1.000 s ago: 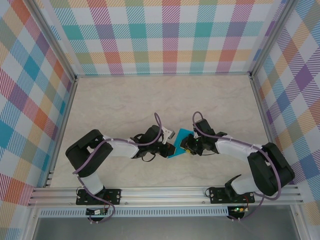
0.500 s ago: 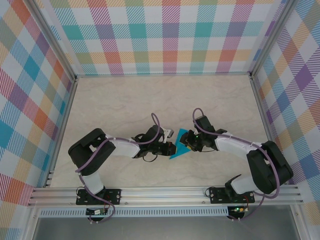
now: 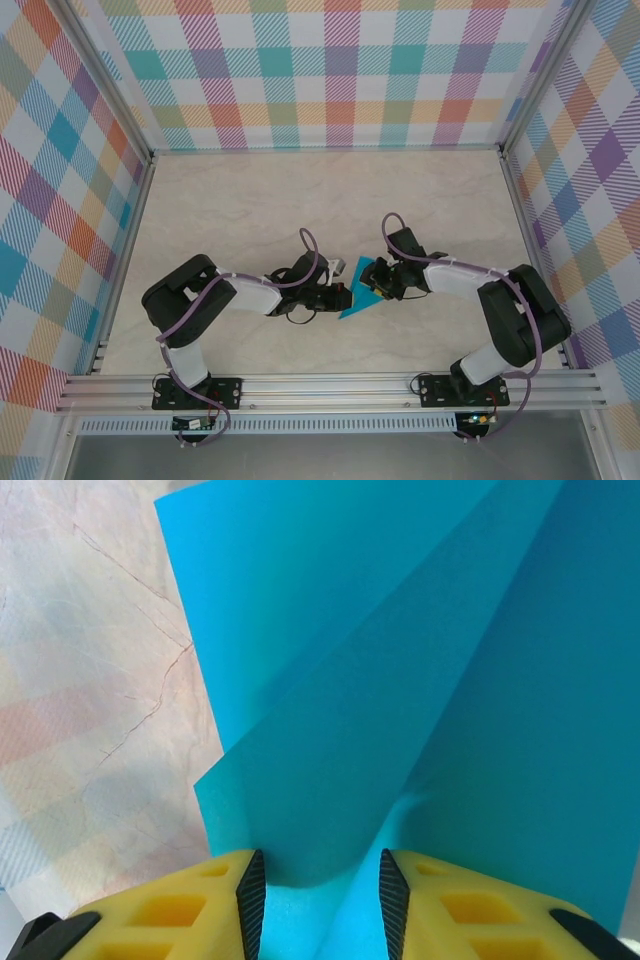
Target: Fold a paper plane with a square sheet of paper (pick it up from the middle)
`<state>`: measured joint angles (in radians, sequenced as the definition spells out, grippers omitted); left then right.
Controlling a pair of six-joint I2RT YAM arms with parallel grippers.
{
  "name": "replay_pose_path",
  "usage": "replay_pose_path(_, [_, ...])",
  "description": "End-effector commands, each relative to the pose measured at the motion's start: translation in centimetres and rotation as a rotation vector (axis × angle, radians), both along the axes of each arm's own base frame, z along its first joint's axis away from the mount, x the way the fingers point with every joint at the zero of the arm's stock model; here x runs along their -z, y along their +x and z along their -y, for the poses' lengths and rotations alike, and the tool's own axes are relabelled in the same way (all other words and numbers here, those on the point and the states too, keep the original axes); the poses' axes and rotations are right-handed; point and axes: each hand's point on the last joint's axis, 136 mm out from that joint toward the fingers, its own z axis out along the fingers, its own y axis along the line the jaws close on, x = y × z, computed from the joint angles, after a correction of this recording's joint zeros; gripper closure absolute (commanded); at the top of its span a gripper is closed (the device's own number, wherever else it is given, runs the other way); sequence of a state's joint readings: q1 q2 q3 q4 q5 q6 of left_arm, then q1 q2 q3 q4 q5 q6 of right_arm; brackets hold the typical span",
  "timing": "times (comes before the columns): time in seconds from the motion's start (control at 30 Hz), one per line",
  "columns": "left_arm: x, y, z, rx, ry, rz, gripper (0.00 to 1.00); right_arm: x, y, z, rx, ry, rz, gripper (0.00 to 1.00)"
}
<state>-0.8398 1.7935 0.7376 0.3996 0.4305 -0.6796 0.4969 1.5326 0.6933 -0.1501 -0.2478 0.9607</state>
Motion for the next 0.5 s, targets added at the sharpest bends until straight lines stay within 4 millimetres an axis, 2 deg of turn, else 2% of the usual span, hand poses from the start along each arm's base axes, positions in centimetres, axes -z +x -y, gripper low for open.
replay_pose_path(0.0, [-0.5, 0.6, 0.2, -0.012, -0.032, -0.005, 0.92, -0.2, 0.6, -0.4, -0.022, 0.012, 0.010, 0.63])
replay_pose_path(0.17, [-0.3, 0.7, -0.1, -0.027, -0.028, -0.013, 0.93, 0.1, 0.4, -0.3, -0.026, 0.003, -0.003, 0.63])
replay_pose_path(0.4, [-0.2, 0.9, -0.6, -0.056, -0.029, -0.015, 0.94, -1.8, 0.3, 0.4, -0.009, 0.007, 0.059, 0.63])
replay_pose_path(0.47, [-0.1, 0.9, -0.6, -0.062, -0.033, -0.019, 0.94, -1.8, 0.0, 0.5, -0.009, 0.006, 0.058, 0.63])
